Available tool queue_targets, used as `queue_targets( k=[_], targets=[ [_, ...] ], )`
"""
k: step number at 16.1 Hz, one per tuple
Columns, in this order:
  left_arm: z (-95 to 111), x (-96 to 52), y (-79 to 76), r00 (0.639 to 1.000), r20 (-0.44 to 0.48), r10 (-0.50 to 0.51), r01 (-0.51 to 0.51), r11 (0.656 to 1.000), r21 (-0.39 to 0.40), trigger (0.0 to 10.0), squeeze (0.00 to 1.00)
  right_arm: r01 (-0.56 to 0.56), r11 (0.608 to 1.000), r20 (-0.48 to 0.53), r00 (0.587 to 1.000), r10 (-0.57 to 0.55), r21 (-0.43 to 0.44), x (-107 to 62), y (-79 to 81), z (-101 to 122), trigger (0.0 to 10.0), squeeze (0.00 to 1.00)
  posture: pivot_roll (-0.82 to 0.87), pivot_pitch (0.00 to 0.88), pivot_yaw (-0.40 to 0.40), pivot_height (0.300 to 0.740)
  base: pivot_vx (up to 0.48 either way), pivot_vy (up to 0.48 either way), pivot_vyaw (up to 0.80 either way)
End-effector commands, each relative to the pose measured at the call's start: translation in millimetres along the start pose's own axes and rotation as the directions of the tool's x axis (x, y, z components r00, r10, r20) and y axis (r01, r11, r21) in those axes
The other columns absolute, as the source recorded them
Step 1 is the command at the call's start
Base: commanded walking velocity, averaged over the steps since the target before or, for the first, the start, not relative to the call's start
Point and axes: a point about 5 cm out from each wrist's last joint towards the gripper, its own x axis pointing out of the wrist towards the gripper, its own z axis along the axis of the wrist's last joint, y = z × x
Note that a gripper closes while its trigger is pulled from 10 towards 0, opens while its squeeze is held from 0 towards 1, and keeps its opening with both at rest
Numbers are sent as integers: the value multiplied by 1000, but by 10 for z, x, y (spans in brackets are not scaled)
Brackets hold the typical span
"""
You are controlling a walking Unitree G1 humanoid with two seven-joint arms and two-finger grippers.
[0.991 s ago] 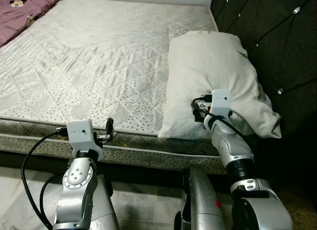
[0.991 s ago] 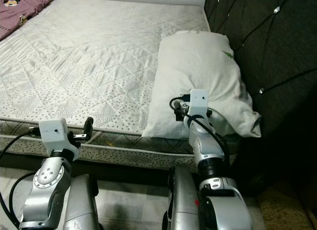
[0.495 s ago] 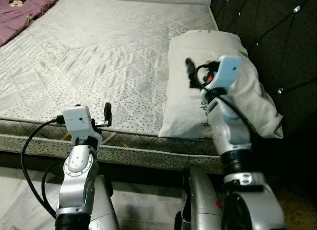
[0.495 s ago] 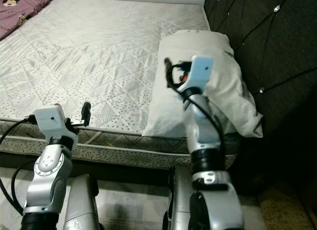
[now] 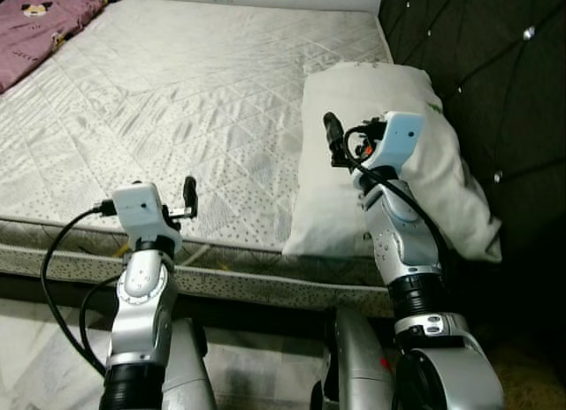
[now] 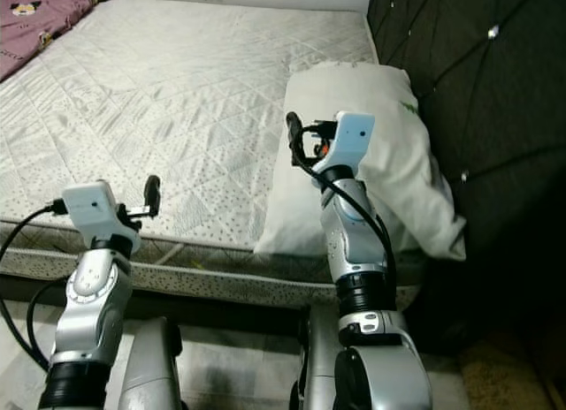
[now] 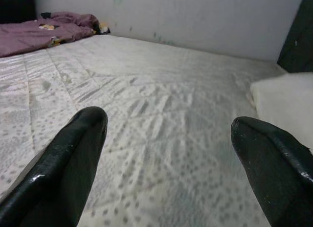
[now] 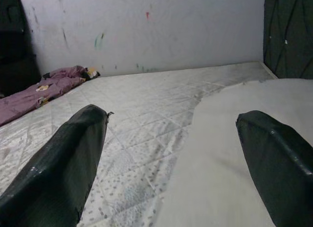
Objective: Clean up the room
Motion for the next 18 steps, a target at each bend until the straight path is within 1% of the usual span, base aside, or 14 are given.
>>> queue_targets(
  k=[1,4,5,6,7,8,10,11,14,17,18],
  targets=[
    [22,35,-5,1000,2,10,-10,1000,-17,10000,0,1,1000,7,1000,-1,-5,-8,-3,13,10000,0,-7,0,-35,614,0,0,0],
    [45,44,-18,1000,10,-1,1,1000,-16,10000,0,9,1000,9,1000,-9,-10,-38,-33,4,10000,0,-11,0,-30,639,0,0,0],
    [-8,10,-13,1000,2,-15,15,1000,10,10000,0,21,1000,-3,1000,-21,-23,-64,-63,-23,10000,0,-18,0,-22,648,0,0,0],
    [-32,-10,-4,1000,-8,-16,16,1000,8,10000,0,24,999,1,1000,-24,-28,-89,-75,-34,10000,0,-20,0,-16,648,0,0,0],
    [-44,-11,-1,1000,-12,-15,16,1000,7,10000,0,26,999,0,1000,-26,-37,-104,-88,-50,10000,0,-21,0,-15,648,0,0,0],
    [-51,-15,1,1000,-10,-20,20,1000,16,10000,0,41,995,-9,999,-42,-87,-166,-148,-97,10000,0,-22,0,-8,648,0,0,0],
    [-62,-32,-6,999,-19,-30,30,999,18,10000,0,58,995,-8,998,-58,-85,-212,-182,-120,10000,0,-22,0,-5,662,0,0,0],
    [-72,-42,-8,999,-25,-34,35,999,19,10000,0,70,992,-21,997,-73,-101,-223,-194,-140,10000,0,-22,0,-5,672,0,0,0],
    [-94,-101,-9,999,-36,-34,35,999,20,10000,0,77,994,-32,996,-80,-79,-260,-198,-168,10000,0,-17,0,-7,707,0,0,0],
    [-116,-122,-9,998,-48,-40,41,999,21,10000,0,88,993,-37,995,-91,-80,-280,-212,-186,10000,0,-17,0,-4,740,0,0,0],
    [-118,-124,-11,998,-51,-42,43,999,23,10000,0,90,993,-38,995,-93,-81,-288,-215,-189,10000,0,-17,0,-3,740,0,0,0]
  ],
)
